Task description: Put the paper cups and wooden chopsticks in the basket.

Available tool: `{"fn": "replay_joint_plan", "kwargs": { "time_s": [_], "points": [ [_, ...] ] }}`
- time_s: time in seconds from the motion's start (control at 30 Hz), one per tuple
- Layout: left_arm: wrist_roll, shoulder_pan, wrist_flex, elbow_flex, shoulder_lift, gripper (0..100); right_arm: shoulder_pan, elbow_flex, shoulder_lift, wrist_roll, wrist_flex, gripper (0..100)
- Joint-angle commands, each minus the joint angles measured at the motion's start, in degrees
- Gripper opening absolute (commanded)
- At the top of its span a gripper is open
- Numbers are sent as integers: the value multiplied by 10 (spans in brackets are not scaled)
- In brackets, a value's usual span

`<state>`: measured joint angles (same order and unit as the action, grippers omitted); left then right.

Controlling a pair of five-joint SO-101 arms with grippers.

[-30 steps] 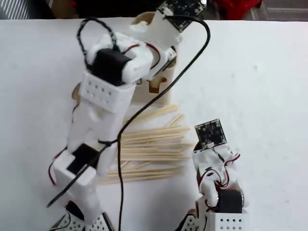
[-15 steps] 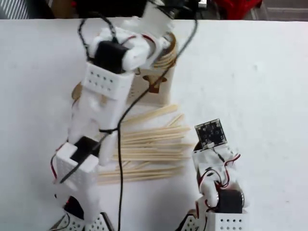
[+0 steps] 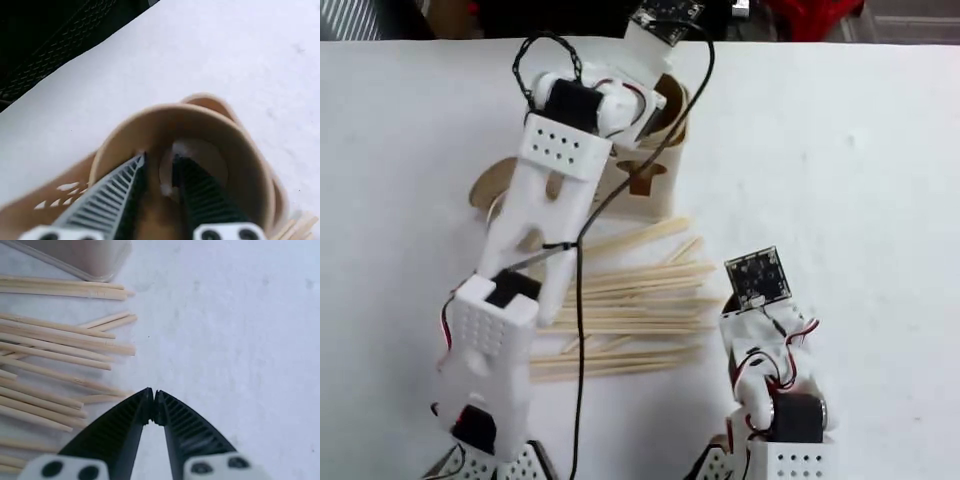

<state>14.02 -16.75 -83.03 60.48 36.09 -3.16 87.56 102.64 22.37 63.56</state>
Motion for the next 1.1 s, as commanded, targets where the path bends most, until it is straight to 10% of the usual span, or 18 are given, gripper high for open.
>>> {"fn": "replay_joint_plan", "kwargs": {
  "time_s": [0.0,0.33,0.7,1.07],
  "points": [
    [-3,4,-37,87,-16,109,7,-7,6,4,-3,17],
    [-1,115,-193,294,-119,112,4,-4,6,4,-3,17],
    [122,385,-171,-18,-190,126,3,-4,6,4,-3,17],
    [131,352,-88,-171,-111,210,5,-4,6,4,-3,17]
  ]
}}
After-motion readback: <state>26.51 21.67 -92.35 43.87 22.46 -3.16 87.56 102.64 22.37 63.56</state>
